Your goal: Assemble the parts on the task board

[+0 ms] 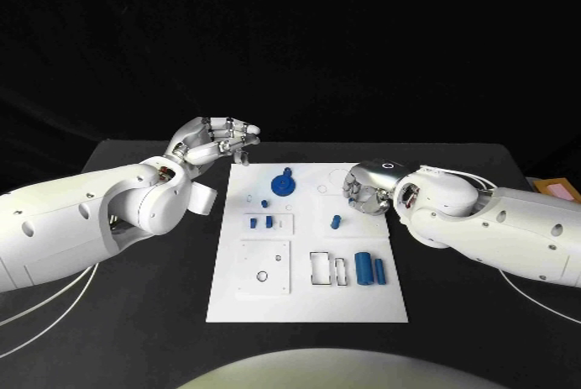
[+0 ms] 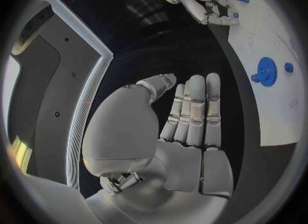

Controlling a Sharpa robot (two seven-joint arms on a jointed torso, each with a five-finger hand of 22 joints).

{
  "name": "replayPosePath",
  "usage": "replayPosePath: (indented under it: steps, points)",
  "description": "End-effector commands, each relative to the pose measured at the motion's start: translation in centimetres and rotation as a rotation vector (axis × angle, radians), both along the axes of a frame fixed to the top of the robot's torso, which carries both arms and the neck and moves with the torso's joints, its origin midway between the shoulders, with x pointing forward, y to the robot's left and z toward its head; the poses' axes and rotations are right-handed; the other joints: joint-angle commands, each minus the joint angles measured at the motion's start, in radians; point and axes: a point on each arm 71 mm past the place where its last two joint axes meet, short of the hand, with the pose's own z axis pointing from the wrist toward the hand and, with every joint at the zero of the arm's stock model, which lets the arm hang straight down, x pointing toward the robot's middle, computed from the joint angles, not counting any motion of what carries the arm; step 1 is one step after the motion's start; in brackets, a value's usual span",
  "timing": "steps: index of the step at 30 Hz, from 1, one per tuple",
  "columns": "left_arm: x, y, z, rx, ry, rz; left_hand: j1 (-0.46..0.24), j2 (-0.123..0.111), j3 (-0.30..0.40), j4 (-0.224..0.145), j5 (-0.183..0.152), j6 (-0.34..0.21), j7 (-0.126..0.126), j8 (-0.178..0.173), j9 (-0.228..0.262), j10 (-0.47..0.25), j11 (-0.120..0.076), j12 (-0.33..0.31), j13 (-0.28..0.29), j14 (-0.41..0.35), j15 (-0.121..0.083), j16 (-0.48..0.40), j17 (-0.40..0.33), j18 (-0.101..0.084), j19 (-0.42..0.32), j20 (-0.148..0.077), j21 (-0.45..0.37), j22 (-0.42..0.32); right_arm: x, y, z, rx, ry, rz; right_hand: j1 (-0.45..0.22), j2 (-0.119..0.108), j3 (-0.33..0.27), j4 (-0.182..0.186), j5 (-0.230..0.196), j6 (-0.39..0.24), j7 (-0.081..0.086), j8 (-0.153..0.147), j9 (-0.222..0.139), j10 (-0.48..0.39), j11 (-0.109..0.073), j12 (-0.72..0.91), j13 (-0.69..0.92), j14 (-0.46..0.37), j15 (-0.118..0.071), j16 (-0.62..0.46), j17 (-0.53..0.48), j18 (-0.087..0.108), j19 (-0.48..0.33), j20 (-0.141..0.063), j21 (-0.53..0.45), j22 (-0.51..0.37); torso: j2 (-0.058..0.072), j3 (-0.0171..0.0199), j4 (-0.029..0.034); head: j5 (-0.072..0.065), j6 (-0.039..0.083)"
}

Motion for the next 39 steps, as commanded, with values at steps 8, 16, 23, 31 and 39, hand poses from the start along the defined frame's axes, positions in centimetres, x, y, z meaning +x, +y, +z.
replayPosePath:
  steps: [8, 16, 23, 31, 39]
  points:
    - [0.0, 0.0, -0.1, 0.002, 0.024, -0.001, 0.020, 0.004, -0.002, -0.008, 0.000, -0.009, 0.004, -0.006, 0.002, -0.012, 0.000, -0.004, 0.003, -0.007, 0.007, 0.000, 0.003, 0.013, -0.001, 0.006, -0.005, 0.000, -1.1, -0.2, -1.8, -0.064, 0.010, -0.024, 0.038, 0.069, 0.066, -0.059, -0.017, 0.037, -0.008, 0.031, 0.030, 0.049, -0.019, 0.020, 0.035, 0.037, -0.019, 0.012, -0.009, -0.016, 0.025, -0.016, 0.043, 0.102, 0.000, -0.0001, 0.0000, 0.000, -0.005]
    - [0.0, 0.0, -0.2, 0.005, 0.029, -0.006, 0.023, 0.004, -0.003, -0.012, 0.000, -0.014, 0.007, -0.009, 0.002, -0.019, 0.002, -0.004, 0.004, -0.011, 0.009, 0.000, 0.004, 0.013, -0.003, 0.008, -0.004, 0.002, -1.2, -0.1, -1.5, -0.046, -0.026, -0.038, 0.031, 0.069, 0.098, -0.075, -0.022, 0.043, -0.011, 0.035, 0.037, 0.061, -0.021, 0.018, 0.042, 0.036, -0.021, 0.015, -0.014, -0.019, 0.031, -0.017, 0.055, 0.113, 0.000, -0.0005, 0.0003, 0.001, -0.006]
    - [0.0, -0.1, -0.2, 0.007, 0.033, -0.010, 0.024, 0.004, -0.004, -0.013, 0.000, -0.017, 0.008, -0.011, 0.003, -0.023, 0.004, -0.004, 0.004, -0.014, 0.010, 0.000, 0.005, 0.012, -0.004, 0.009, -0.003, 0.002, -1.3, 0.0, -1.1, -0.005, -0.067, -0.045, 0.020, 0.065, 0.109, -0.080, -0.029, 0.046, -0.011, 0.037, 0.040, 0.066, -0.022, 0.016, 0.046, 0.036, -0.022, 0.017, -0.016, -0.021, 0.035, -0.018, 0.063, 0.121, -0.001, -0.0005, 0.0000, -0.001, -0.005]
    - [0.0, -0.1, -0.3, 0.009, 0.037, -0.012, 0.024, 0.005, -0.004, -0.014, 0.000, -0.020, 0.010, -0.012, 0.003, -0.027, 0.005, -0.003, 0.005, -0.017, 0.011, 0.000, 0.005, 0.012, -0.006, 0.010, -0.003, 0.003, -1.6, 0.1, -0.4, 0.040, -0.103, -0.042, 0.011, 0.065, 0.117, -0.084, -0.049, 0.046, -0.012, 0.038, 0.044, 0.069, -0.022, 0.014, 0.050, 0.035, -0.022, 0.020, -0.017, -0.022, 0.037, -0.018, 0.067, 0.126, 0.000, -0.0003, 0.0008, -0.002, -0.003]
    - [0.1, 0.1, -0.3, 0.012, 0.039, -0.007, 0.025, 0.005, -0.005, -0.015, 0.001, -0.022, 0.011, -0.013, 0.003, -0.031, 0.007, -0.003, 0.005, -0.019, 0.012, 0.000, 0.006, 0.012, -0.008, 0.011, -0.002, 0.004, -1.8, -0.4, 0.9, 0.071, -0.122, -0.046, 0.011, 0.065, 0.120, -0.086, -0.050, 0.046, -0.012, 0.039, 0.045, 0.070, -0.023, 0.013, 0.050, 0.036, -0.023, 0.021, -0.016, -0.022, 0.038, -0.018, 0.069, 0.127, 0.000, -0.0003, 0.0011, -0.001, 0.000]
